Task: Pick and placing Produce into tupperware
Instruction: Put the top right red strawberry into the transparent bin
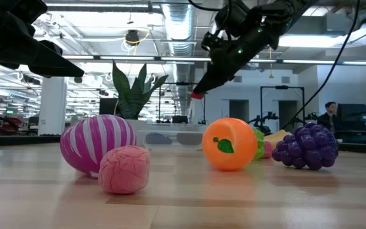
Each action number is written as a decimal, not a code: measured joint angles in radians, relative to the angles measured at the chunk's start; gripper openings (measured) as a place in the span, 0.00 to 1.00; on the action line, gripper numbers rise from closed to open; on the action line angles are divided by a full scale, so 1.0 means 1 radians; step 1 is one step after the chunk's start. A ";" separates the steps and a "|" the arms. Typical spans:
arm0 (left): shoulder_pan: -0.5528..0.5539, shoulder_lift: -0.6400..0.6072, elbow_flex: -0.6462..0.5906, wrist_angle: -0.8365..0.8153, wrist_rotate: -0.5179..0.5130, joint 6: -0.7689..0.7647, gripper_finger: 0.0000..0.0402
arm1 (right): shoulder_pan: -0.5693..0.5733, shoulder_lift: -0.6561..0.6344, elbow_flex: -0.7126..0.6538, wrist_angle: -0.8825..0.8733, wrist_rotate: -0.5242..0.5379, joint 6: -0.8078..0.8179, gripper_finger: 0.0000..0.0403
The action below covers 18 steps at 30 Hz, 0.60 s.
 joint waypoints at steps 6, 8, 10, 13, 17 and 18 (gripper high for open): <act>0.000 0.000 0.000 0.000 0.000 0.004 0.71 | -0.017 0.000 0.000 0.026 -0.026 0.000 0.44; 0.000 0.000 0.000 0.000 0.000 0.006 0.71 | -0.017 0.000 0.000 0.043 -0.026 0.000 0.44; 0.000 0.000 0.000 0.000 0.000 0.006 0.71 | -0.017 0.000 0.000 0.062 -0.031 0.000 0.44; 0.000 0.000 0.000 0.000 0.000 0.006 0.71 | -0.017 0.001 0.000 0.102 -0.072 0.000 0.43; 0.000 0.000 0.000 0.000 0.000 0.006 0.71 | -0.015 0.001 0.000 0.129 -0.084 0.001 0.44; 0.000 0.000 0.000 0.000 0.000 0.006 0.71 | -0.015 0.001 0.000 0.130 -0.086 0.003 0.44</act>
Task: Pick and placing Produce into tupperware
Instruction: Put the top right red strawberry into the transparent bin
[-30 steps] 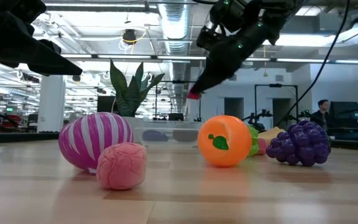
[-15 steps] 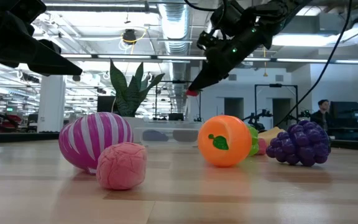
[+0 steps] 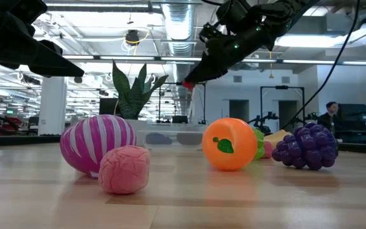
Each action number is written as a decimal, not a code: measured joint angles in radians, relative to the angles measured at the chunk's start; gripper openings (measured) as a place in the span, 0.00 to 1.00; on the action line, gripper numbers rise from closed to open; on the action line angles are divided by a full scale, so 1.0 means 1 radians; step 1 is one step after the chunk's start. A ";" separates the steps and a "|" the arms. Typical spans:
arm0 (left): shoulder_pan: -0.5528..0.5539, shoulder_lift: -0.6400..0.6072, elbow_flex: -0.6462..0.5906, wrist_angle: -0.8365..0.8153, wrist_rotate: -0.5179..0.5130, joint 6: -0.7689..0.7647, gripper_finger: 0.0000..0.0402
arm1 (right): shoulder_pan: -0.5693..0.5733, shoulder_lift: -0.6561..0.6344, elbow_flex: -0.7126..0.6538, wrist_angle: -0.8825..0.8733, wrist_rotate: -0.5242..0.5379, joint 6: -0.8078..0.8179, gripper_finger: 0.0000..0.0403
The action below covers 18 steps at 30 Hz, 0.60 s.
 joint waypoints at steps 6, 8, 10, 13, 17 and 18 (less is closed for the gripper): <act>0.000 0.000 0.000 0.000 0.000 0.002 0.71 | 0.009 0.042 -0.002 0.027 -0.030 0.023 0.44; 0.000 0.000 0.000 0.001 0.000 0.002 0.71 | 0.011 0.071 -0.002 0.065 -0.030 0.023 0.44; 0.000 0.000 0.000 0.001 0.000 0.002 0.71 | 0.011 0.102 0.001 0.090 -0.031 0.024 0.44; 0.000 0.000 0.000 0.001 0.000 0.002 0.71 | 0.010 0.153 0.000 0.116 -0.030 0.027 0.45; 0.000 0.000 0.000 0.001 0.000 0.003 0.71 | -0.002 0.182 0.000 0.134 -0.038 0.042 0.44; 0.000 0.000 0.000 0.001 0.000 0.004 0.71 | -0.002 0.193 0.003 0.144 -0.038 0.045 0.44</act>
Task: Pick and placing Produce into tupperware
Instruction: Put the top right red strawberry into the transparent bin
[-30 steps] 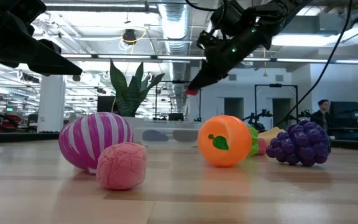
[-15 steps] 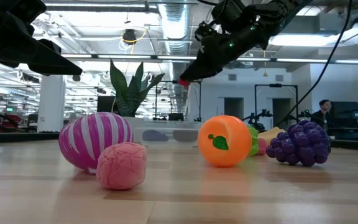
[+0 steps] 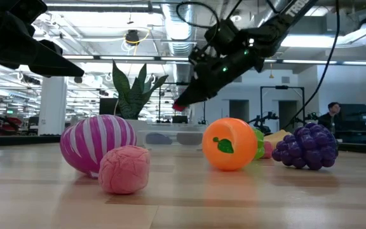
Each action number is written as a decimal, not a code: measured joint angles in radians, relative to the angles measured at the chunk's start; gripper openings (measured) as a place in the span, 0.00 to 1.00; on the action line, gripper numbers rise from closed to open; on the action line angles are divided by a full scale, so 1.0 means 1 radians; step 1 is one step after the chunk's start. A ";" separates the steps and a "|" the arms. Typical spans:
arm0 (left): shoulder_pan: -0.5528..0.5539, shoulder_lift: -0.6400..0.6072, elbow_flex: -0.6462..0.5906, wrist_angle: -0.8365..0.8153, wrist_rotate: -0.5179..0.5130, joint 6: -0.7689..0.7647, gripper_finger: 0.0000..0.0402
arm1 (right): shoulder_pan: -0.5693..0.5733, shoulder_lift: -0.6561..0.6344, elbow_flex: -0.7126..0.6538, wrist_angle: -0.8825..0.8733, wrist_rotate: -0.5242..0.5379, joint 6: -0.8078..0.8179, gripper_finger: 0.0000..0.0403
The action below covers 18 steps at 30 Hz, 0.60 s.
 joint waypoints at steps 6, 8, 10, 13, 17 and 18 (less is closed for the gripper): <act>0.000 0.000 0.000 -0.001 0.000 0.003 0.71 | -0.005 0.022 -0.002 0.015 -0.011 0.017 0.45; 0.000 0.000 0.000 -0.001 0.000 0.003 0.71 | -0.006 0.038 -0.004 0.015 -0.023 0.023 0.45; 0.000 0.000 0.000 -0.001 0.000 0.003 0.71 | -0.005 0.056 -0.003 0.023 -0.027 0.030 0.45; 0.000 0.000 0.000 -0.001 0.000 0.003 0.71 | -0.004 0.054 -0.003 0.027 -0.029 0.031 0.45; 0.000 0.000 0.000 -0.001 0.000 0.003 0.71 | 0.002 0.054 -0.003 0.030 -0.029 0.031 0.44; 0.000 0.000 0.000 -0.001 0.000 0.003 0.71 | 0.002 0.054 -0.003 0.034 -0.029 0.031 0.45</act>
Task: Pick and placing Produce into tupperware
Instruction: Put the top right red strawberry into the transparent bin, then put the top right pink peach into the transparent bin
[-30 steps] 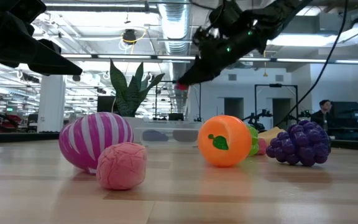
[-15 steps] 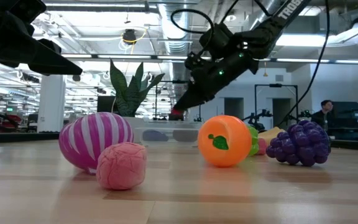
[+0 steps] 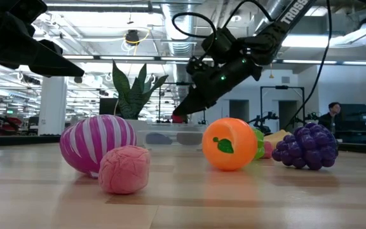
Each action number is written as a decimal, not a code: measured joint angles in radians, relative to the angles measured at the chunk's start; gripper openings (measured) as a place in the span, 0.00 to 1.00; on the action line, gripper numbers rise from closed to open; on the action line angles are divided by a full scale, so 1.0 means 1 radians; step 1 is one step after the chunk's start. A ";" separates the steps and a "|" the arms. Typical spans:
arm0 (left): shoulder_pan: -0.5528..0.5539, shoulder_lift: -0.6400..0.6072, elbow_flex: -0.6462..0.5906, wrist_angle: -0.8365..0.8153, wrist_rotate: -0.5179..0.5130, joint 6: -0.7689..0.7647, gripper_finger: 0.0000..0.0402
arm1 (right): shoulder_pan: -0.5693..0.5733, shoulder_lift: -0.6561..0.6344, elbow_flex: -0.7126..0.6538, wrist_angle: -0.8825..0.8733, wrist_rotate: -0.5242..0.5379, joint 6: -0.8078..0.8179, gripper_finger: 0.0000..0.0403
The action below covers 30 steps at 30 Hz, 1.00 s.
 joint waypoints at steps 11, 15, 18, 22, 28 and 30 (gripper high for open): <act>0.000 0.000 0.000 0.000 0.000 0.000 0.71 | 0.014 0.000 0.000 -0.002 -0.005 0.000 0.46; 0.000 0.000 0.000 0.000 0.000 0.000 0.71 | 0.014 0.000 0.000 -0.002 -0.052 0.003 0.49; 0.000 0.000 0.000 0.000 0.000 0.000 0.71 | 0.013 0.000 0.000 -0.002 -0.053 0.008 0.52; 0.000 0.000 0.000 0.000 0.000 -0.001 0.71 | 0.013 0.000 0.000 -0.002 -0.052 0.011 0.55; 0.000 0.000 0.000 0.000 0.000 -0.001 0.71 | 0.027 -0.008 0.000 -0.019 -0.053 0.018 0.57; 0.000 0.000 0.000 0.000 0.000 -0.001 0.71 | 0.041 -0.034 0.000 -0.060 -0.058 0.018 0.57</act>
